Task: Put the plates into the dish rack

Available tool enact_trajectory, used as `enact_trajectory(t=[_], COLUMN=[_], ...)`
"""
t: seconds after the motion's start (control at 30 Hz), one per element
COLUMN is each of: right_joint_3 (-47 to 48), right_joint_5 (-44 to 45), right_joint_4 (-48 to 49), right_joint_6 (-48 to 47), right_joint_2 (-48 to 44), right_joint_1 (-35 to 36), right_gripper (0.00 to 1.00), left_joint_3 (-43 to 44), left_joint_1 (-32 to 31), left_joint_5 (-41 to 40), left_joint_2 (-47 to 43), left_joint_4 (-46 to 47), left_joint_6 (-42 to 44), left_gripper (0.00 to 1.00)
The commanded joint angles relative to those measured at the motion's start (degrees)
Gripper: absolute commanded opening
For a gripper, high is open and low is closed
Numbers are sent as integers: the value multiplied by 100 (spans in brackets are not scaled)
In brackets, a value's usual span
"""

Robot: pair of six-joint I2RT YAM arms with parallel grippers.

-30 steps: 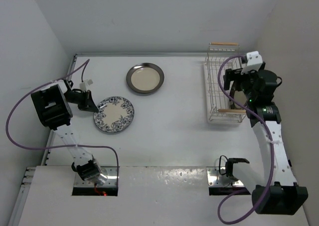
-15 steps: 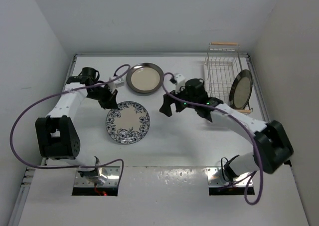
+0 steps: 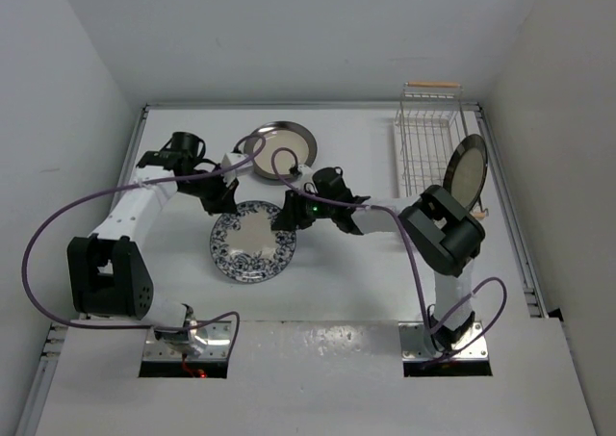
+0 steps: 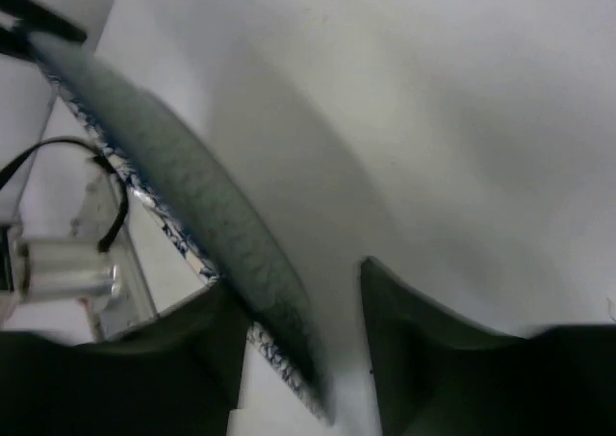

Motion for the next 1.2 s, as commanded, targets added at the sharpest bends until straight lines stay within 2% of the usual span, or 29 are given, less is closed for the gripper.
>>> enact_trajectory(t=[0.0, 0.07, 0.1, 0.2, 0.23, 0.27, 0.33, 0.37, 0.4, 0.47, 0.5, 0.63, 0.67, 0.7, 0.8, 0.9, 1.0, 1.1, 1.17], right_joint_3=[196, 100, 73, 73, 73, 55, 221, 309, 545, 661, 722, 1521, 1967, 1971, 2751, 3025, 3026, 3192, 3010], right_joint_5=[-509, -501, -457, -10, 235, 281, 605, 694, 869, 1229, 1344, 1994, 2517, 2644, 4004, 4770, 4896, 4878, 4904], right_joint_4=[1171, 1356, 1304, 787, 707, 436, 84, -545, -751, -1416, -1595, -2878, -3211, -3571, -4160, -4426, -4610, -5180, -5209], right_joint_6=[958, 1030, 1022, 856, 698, 618, 223, 126, -127, -217, -330, -997, -1443, -1448, -2455, -3090, -3757, -3769, -3672], right_joint_2=[232, 137, 75, -443, -749, -908, -1523, -1673, -2101, -2376, -2821, -3606, -3747, -3749, -3942, -3951, -3863, -3600, -3546], right_joint_1=[14, 31, 23, 49, 32, 49, 6, -56, -109, -459, -548, -1356, -1644, -1647, -2217, -2718, -3272, -3659, -3817], right_gripper=[28, 13, 0, 0, 0, 0, 0, 0, 0, 0, 0, 0, 0, 0, 0, 0, 0, 0, 0], left_joint_3=[37, 37, 89, 291, 492, 598, 827, 1045, 1143, 1406, 1486, 1593, 1392, 1295, 935, 741, 670, 670, 670], left_joint_1=[-45, 16, 86, 297, 429, 508, 675, 833, 912, 1149, 1238, 1563, 1668, 1669, 1792, 1792, 1792, 1792, 1792], left_joint_5=[413, 412, 351, -114, -211, -290, -343, -343, -343, -396, -544, -1142, -1422, -1555, -1976, -2049, -2049, -2049, -2049], left_joint_2=[-354, -416, -416, -416, -416, -364, -363, -363, -363, -363, -416, -416, -416, -364, -303, -302, -249, -188, -135], left_joint_4=[89, 89, 150, 309, 309, 309, 239, 239, 239, 239, 239, 414, 580, 660, 853, 906, 907, 907, 907], left_joint_6=[-81, -133, -134, -563, -721, -783, -836, -906, -907, -1038, -1039, -1328, -1477, -1548, -1741, -1742, -1742, -1742, -1795], left_gripper=[0, 0, 0, 1, 8, 30, 53, 75, 87, 98, 98, 98, 98, 98, 98, 98, 98, 98, 98])
